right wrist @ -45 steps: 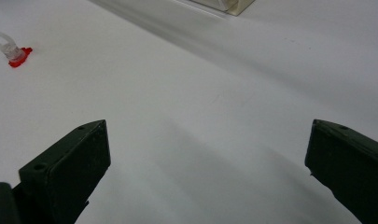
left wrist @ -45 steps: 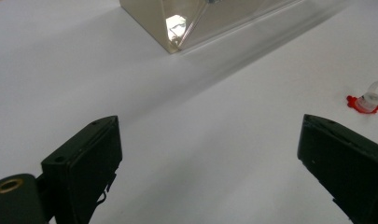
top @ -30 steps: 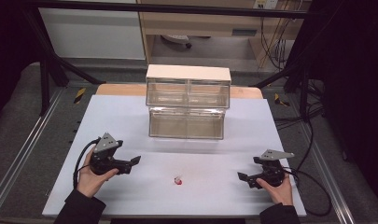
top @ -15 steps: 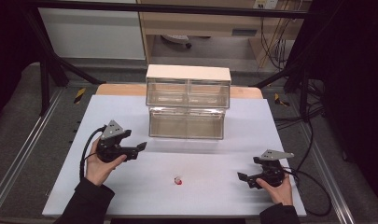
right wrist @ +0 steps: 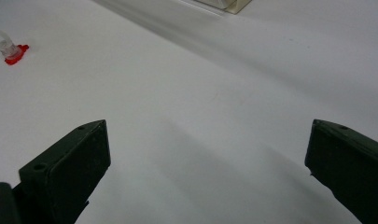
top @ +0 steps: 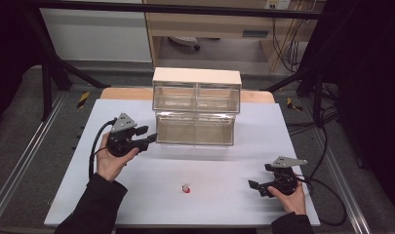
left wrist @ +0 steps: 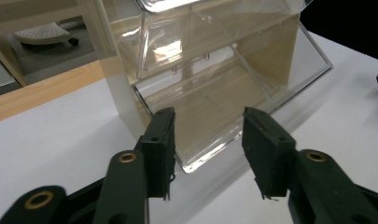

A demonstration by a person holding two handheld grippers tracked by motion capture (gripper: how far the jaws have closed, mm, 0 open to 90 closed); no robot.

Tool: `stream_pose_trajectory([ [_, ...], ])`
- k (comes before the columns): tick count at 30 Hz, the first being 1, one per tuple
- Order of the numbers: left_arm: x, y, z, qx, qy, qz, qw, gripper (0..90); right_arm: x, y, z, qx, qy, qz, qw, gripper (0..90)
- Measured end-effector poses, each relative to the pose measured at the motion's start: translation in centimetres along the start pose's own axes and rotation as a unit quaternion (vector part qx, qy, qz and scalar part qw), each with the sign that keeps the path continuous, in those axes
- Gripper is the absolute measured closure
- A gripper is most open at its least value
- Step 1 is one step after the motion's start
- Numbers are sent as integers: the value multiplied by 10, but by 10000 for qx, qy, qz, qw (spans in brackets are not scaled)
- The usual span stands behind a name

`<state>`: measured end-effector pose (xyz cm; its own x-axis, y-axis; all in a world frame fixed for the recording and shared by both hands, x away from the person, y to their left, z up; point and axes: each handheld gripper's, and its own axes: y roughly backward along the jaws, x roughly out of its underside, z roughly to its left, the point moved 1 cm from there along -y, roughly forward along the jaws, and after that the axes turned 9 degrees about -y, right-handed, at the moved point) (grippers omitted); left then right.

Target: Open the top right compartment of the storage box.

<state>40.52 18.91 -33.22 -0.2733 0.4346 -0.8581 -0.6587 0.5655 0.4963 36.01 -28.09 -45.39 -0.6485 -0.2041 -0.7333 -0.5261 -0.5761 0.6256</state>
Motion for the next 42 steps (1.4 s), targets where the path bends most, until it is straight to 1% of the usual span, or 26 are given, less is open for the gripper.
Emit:
stream_pose_trajectory([
  [3, -6, -3, 1, -47, 34, -26, 10000, 607, 0, 0, 0, 2, -3, -1, 10000, 6],
  [4, -7, -3, 1, -50, 40, -32, 10000, 646, 0, 0, 0, 3, 3, 2, 10000, 6],
  [5, -10, -4, 2, -33, 72, -46, 10000, 663, 0, 0, 0, -3, -4, 9, 10000, 6],
  [7, -11, -5, 3, -37, 58, -31, 10000, 696, 0, 0, 0, -8, 4, 23, 10000, 6],
  [8, -12, -6, 3, -45, 65, -33, 10000, 696, 0, 0, 0, -8, 4, 23, 10000, 6],
  [9, -14, -6, 3, -47, 84, -26, 10000, 732, 0, 0, 0, -2, 4, 24, 10000, 6],
  [10, -15, -7, 4, -42, 106, -37, 9999, 732, 0, 0, 0, -2, 4, 24, 10000, 6],
  [11, -16, -8, 4, -46, 123, -47, 9999, 782, 0, 0, 0, -6, 12, 15, 10000, 6],
  [12, -17, -9, 4, -36, 140, -51, 9999, 782, 0, 0, 0, -6, 12, 15, 10000, 6],
  [14, -20, -12, 5, -53, 128, -24, 9999, 814, 0, 0, 0, -1, 5, 23, 10000, 6],
  [15, -21, -13, 5, -65, 139, -31, 9999, 841, 0, 0, 0, -8, 3, 21, 10000, 6],
  [17, -24, -15, 5, -89, 140, -59, 9998, 853, 0, 0, 0, -8, -1, 21, 10000, 6],
  [19, -26, -18, 5, -103, 143, -84, 9998, 885, 0, 0, 0, -15, -3, 14, 10000, 6],
  [23, -32, -24, 5, -166, 113, -87, 9998, 898, 0, 0, 0, -13, -9, 5, 10000, 6],
  [29, -39, -28, 6, -209, 116, -135, 9996, 900, 0, 0, 0, -19, -7, 17, 10000, 6],
  [32, -41, -29, 7, -232, 123, -220, 9994, 900, 0, 0, 0, -20, -9, 15, 10000, 6],
  [33, -42, -29, 7, -251, 106, -208, 9994, 900, 0, 0, 0, -19, -10, 13, 10000, 6],
  [36, -42, -31, 7, -271, 109, -196, 9994, 900, 0, 0, 0, -17, -8, 17, 10000, 6],
  [42, -41, -31, 6, -285, 107, -274, 9992, 900, 0, 0, 0, -13, -5, 18, 10000, 6],
])
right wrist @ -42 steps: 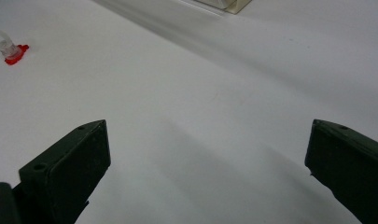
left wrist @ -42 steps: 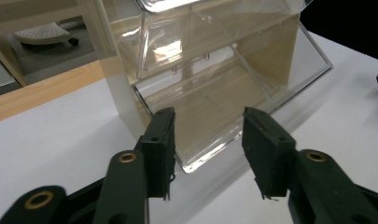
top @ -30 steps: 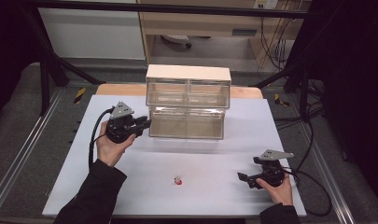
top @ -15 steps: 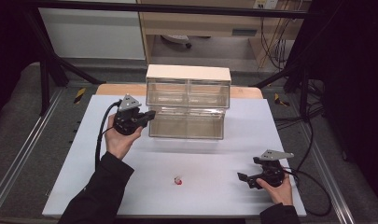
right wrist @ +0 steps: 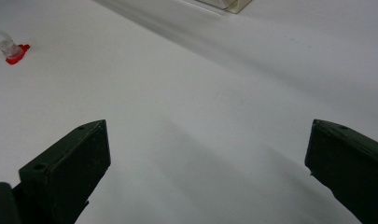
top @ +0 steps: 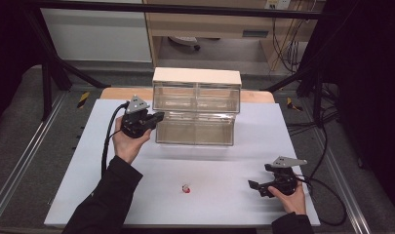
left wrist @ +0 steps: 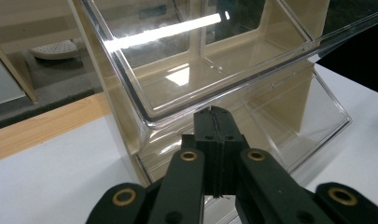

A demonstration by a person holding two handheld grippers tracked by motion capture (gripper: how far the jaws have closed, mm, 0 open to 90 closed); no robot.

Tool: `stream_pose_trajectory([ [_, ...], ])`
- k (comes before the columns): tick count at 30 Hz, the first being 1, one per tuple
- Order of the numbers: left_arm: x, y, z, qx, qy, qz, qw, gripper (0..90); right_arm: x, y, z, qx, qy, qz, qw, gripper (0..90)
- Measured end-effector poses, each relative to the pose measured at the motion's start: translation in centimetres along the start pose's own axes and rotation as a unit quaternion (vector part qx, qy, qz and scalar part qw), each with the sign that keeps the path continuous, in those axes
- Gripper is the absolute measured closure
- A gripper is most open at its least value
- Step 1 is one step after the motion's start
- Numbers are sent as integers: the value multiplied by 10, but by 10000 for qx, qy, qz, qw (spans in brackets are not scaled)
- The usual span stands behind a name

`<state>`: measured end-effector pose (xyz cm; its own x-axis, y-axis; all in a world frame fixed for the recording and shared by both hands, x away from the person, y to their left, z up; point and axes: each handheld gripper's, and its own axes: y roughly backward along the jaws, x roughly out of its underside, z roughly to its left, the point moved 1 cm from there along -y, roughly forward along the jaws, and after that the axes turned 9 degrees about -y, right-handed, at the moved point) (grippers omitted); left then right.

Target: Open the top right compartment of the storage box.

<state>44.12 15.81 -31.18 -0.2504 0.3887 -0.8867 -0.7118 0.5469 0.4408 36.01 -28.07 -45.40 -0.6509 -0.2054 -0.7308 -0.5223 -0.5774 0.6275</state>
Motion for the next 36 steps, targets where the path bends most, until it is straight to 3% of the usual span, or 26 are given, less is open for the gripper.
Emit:
stream_pose_trajectory([
  [36, -16, 17, 3, -43, -17, -522, 9986, 900, 0, -2, 0, -6, 35, 30, 10000, 6],
])
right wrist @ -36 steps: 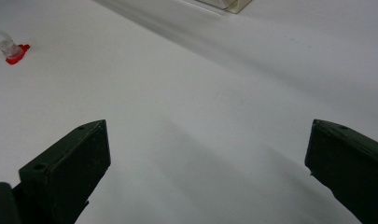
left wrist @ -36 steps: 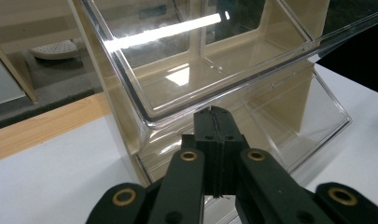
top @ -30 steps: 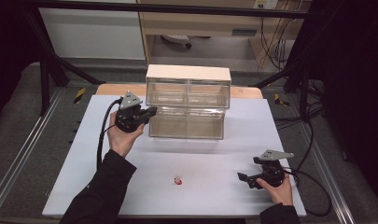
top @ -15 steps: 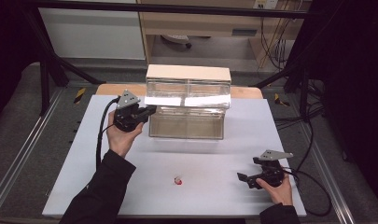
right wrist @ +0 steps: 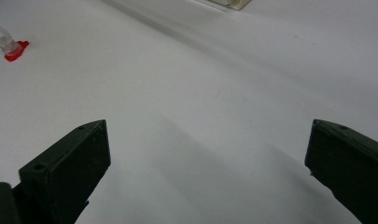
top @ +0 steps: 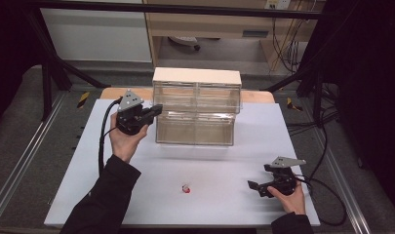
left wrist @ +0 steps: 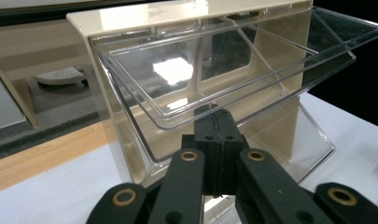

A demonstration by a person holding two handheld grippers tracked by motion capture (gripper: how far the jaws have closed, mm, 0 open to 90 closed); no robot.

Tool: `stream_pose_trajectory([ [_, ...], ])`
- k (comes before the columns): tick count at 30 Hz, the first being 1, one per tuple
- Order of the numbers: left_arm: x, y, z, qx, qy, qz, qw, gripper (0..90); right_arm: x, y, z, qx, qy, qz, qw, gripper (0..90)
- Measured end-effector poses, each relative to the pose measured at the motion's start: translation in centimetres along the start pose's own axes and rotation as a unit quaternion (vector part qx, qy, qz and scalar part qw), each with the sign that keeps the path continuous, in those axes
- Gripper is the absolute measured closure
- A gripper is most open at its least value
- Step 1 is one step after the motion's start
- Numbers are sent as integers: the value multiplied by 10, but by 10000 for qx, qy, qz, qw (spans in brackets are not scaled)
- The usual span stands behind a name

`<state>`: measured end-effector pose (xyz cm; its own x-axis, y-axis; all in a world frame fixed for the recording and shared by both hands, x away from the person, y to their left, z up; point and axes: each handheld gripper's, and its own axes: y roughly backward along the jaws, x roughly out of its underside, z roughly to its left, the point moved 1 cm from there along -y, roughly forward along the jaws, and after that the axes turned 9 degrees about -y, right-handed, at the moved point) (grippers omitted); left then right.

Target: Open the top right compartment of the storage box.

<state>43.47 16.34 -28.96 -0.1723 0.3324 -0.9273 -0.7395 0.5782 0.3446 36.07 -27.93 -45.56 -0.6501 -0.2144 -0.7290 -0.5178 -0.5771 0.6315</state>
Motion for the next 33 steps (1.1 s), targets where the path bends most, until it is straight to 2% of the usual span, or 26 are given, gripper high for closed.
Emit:
stream_pose_trajectory([
  [16, -15, 3, 3, -111, -9, -173, 9998, 900, 0, 0, 1, -6, -25, 19, 10000, 6],
  [33, -28, 3, 4, -117, -44, -323, 9994, 900, 0, 0, 1, -36, -19, 20, 10000, 6],
])
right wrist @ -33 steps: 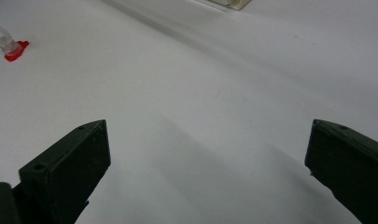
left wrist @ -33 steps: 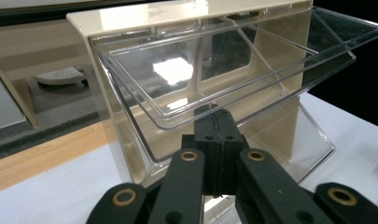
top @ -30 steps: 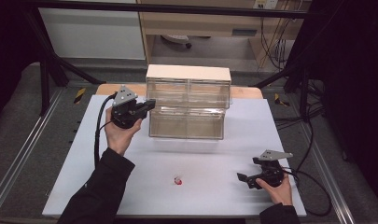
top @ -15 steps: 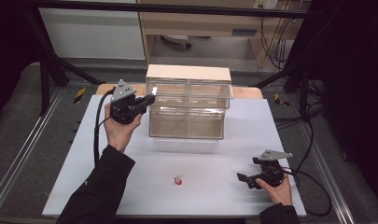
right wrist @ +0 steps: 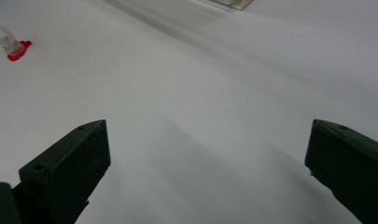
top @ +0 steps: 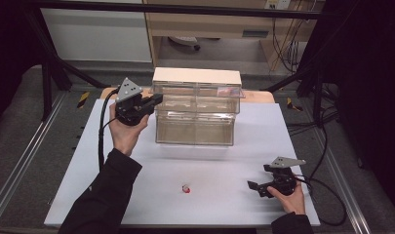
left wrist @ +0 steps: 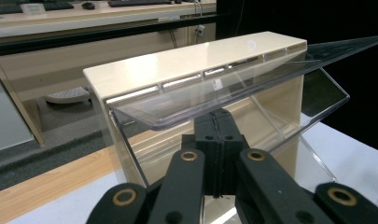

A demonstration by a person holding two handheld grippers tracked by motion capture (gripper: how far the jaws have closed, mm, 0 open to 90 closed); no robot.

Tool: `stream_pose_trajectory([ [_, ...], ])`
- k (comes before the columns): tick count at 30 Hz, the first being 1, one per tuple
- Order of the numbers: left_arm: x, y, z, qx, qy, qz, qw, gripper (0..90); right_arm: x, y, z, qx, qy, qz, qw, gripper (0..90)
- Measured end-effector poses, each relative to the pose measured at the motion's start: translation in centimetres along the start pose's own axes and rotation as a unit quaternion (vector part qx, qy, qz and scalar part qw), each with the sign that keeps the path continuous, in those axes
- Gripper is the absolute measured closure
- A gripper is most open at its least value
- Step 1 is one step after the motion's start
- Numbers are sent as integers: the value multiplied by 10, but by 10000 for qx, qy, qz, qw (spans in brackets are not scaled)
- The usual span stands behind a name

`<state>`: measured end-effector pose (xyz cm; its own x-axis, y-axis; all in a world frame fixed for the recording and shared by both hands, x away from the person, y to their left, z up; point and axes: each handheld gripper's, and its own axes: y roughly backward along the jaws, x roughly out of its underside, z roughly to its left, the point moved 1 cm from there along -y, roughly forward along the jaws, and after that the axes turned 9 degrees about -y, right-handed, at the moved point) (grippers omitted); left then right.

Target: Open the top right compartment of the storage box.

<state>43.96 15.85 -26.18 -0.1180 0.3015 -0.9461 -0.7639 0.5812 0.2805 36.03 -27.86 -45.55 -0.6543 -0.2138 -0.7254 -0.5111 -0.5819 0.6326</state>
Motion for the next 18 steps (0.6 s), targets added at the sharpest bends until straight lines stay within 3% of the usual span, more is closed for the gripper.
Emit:
stream_pose_trajectory([
  [18, -8, -2, 3, -33, -33, -35, 10000, 900, -2, -3, 2, -17, 50, 58, 10000, 6],
])
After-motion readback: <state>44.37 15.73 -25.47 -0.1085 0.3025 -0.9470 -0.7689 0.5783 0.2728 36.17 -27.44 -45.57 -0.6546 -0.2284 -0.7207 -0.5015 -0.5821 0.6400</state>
